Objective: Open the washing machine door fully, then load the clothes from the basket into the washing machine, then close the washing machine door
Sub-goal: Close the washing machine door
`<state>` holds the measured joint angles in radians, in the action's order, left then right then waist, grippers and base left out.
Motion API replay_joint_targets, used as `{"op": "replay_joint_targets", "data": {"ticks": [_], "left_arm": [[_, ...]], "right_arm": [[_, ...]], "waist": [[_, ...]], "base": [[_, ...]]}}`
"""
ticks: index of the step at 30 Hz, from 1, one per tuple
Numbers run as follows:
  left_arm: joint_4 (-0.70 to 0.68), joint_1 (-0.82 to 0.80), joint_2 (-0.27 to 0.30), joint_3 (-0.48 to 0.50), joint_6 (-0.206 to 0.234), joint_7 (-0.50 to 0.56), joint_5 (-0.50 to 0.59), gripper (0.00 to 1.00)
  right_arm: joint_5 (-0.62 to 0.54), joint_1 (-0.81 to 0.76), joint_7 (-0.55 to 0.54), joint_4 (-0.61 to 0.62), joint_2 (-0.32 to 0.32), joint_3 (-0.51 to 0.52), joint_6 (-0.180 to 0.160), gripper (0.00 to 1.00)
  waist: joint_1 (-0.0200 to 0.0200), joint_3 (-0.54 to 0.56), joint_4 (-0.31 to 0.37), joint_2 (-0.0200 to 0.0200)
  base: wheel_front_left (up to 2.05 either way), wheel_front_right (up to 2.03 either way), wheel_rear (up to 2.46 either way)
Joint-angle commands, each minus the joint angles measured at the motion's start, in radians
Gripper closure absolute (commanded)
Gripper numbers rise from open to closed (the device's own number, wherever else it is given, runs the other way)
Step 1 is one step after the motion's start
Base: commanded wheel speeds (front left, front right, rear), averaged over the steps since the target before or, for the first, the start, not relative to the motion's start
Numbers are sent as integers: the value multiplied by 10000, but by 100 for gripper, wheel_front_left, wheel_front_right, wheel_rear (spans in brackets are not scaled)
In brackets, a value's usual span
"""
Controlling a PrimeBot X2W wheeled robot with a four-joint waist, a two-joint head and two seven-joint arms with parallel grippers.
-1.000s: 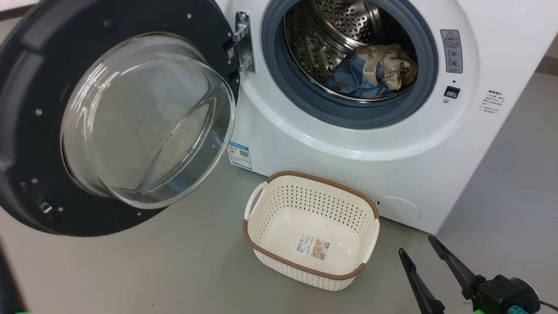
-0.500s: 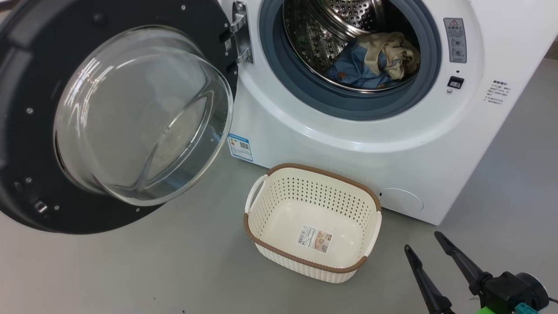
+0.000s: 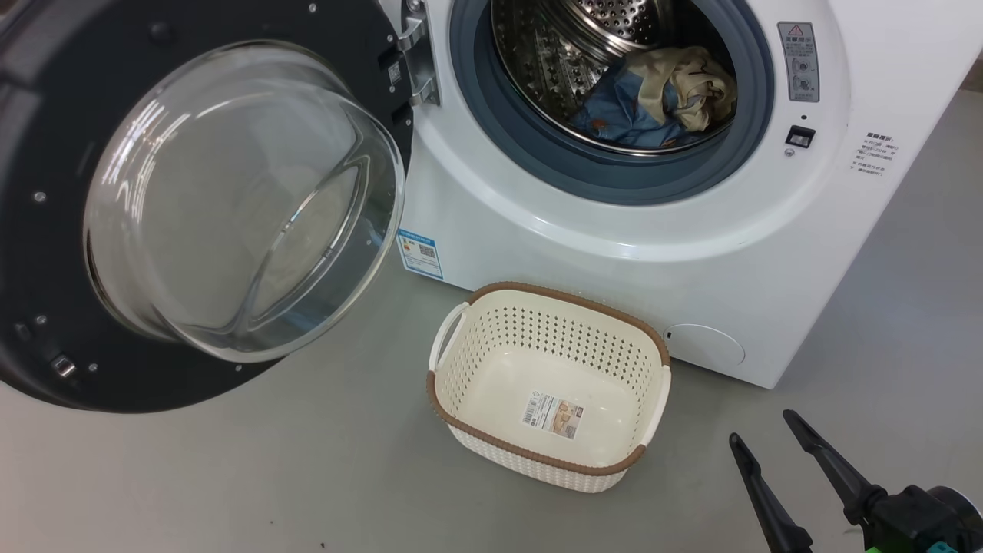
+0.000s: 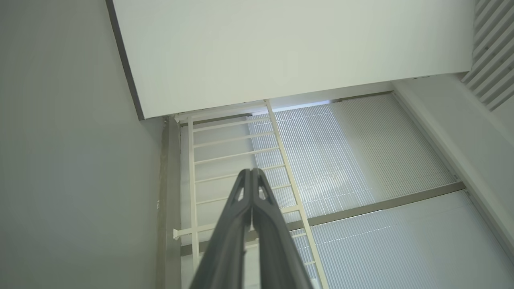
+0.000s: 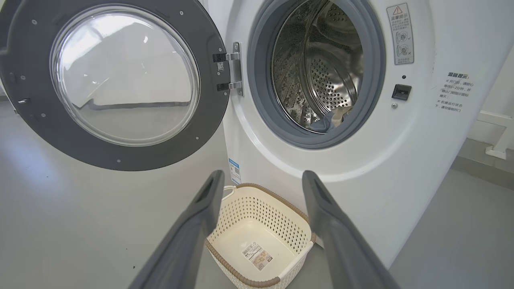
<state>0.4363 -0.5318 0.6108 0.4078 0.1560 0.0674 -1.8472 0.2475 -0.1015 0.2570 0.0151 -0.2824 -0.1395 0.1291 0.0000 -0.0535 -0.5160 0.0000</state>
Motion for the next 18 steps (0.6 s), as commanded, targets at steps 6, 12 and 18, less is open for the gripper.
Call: {"op": "replay_joint_targets", "data": {"ticks": [6,12,18], "left_arm": [[564,-610,1232,-853,326,1019,562,100],[699,-580,1264,-1411,359,1612,756,100],[786,-445,1064,-1758,382,1788,918,100]], "right_arm": [[-97,-128,48,420,-293,-85,16,0],[-107,-82,41,659,-545,-17,16,0],[-79,2,-39,864,-774,45,16,0]], "waist": [[0,-188,32,0],[0,-617,135,0],[0,-1015,331,0]], "base": [[0,0,0],[0,0,0],[0,0,0]]}}
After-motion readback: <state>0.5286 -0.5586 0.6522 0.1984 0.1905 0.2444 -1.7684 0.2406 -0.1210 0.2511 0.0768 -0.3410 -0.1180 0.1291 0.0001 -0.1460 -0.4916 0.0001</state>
